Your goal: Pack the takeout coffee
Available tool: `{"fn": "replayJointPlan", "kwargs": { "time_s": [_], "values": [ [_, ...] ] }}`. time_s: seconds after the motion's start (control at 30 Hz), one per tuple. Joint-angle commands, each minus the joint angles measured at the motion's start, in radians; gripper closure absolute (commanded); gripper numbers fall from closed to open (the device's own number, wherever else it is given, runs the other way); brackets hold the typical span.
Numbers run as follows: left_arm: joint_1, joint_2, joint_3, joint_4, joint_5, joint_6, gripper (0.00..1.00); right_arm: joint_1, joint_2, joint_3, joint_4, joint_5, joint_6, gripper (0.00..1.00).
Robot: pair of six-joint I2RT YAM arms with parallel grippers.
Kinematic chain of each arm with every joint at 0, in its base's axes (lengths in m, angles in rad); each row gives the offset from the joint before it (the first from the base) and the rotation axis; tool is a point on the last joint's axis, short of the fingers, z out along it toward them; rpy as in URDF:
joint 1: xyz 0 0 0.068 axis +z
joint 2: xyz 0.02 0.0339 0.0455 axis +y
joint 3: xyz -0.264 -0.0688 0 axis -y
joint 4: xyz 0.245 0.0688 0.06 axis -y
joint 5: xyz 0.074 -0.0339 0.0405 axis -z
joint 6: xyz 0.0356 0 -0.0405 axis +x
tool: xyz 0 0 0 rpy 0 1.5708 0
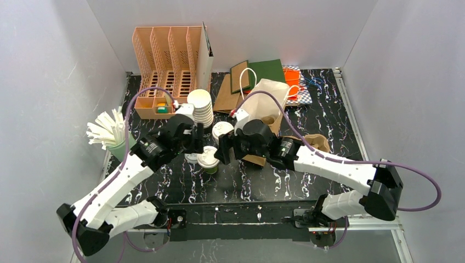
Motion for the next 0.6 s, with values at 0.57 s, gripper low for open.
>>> {"fn": "replayJointPlan", "kwargs": {
  "time_s": [0.57],
  "values": [
    [0.287, -0.219, -0.295, 0.170, 0.236, -0.251, 0.45, 0.063, 0.356, 0.388, -0.236, -0.062, -0.403, 0.02]
  ]
}}
